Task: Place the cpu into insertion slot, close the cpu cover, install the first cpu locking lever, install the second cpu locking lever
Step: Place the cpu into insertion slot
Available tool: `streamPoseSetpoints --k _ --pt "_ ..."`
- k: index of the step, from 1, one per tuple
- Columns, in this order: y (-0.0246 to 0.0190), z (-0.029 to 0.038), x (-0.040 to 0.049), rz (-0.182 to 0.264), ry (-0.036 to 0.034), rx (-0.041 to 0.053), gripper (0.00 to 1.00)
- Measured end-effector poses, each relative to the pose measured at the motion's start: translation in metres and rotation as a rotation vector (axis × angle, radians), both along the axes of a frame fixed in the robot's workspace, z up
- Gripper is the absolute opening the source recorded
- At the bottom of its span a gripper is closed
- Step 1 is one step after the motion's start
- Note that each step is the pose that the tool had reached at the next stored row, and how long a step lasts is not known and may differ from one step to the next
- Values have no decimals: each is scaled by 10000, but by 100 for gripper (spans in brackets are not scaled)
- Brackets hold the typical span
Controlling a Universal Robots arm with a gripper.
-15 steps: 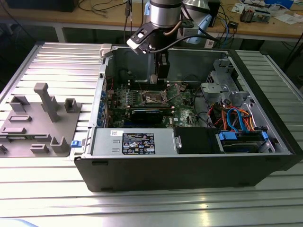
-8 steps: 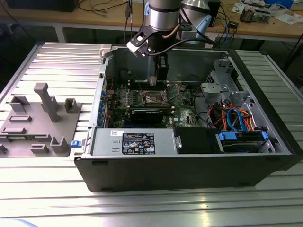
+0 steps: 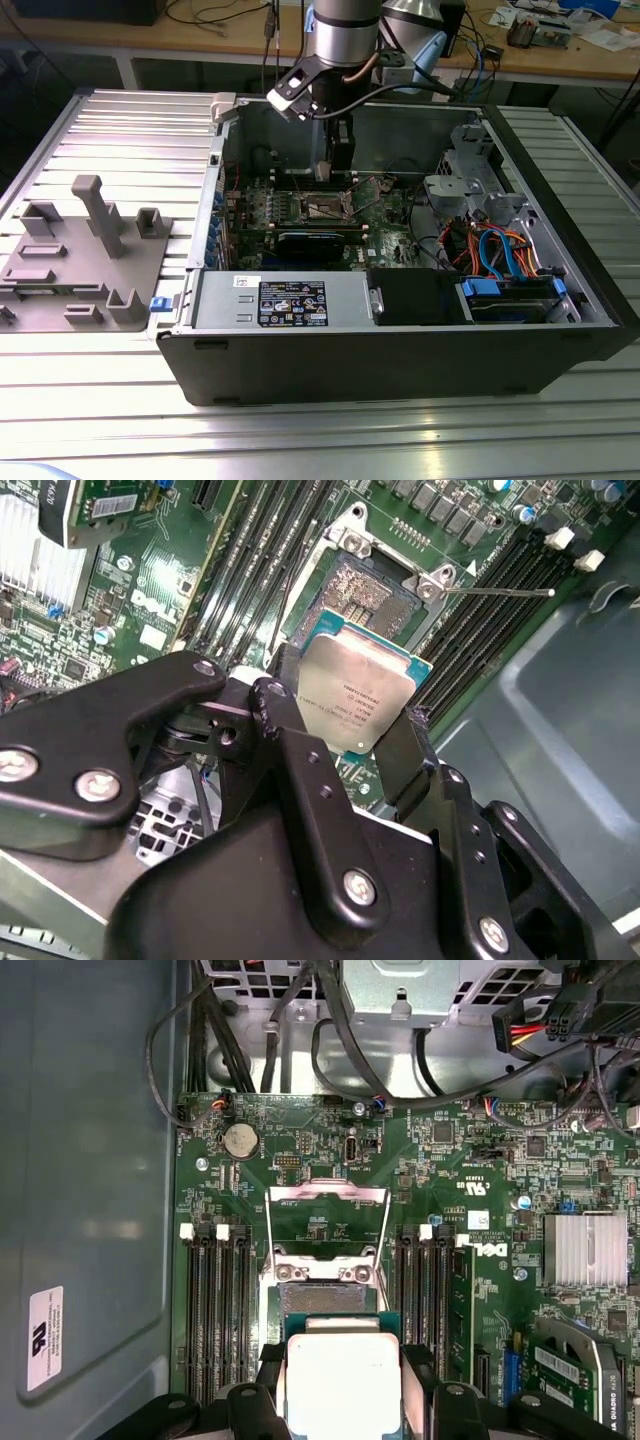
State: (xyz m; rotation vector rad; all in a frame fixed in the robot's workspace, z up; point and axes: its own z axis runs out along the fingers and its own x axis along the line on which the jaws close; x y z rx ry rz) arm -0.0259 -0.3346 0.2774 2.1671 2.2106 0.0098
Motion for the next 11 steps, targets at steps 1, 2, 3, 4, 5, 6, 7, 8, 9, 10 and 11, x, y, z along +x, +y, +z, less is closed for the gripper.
streamPoseSetpoints --k 1,2,3,4,5,6,7,8,9,10,11 --pt "0 -4 0 -1 0 -1 54" --pt "1 -15 0 -3 2 -3 54" --pt "2 -32 0 -6 1 -3 54" --pt "7 -60 -1 -12 1 -2 54" --pt "13 -91 -1 -11 1 -3 54" --pt "18 -115 -1 -12 2 -4 54" --pt "23 -136 -2 -19 1 -2 54" --pt "30 -162 -4 -40 1 -2 54" --pt "35 -174 -6 -56 2 -3 54" --pt "39 -187 -9 -77 1 -2 54" --pt "42 -198 -12 -101 1 -3 54"
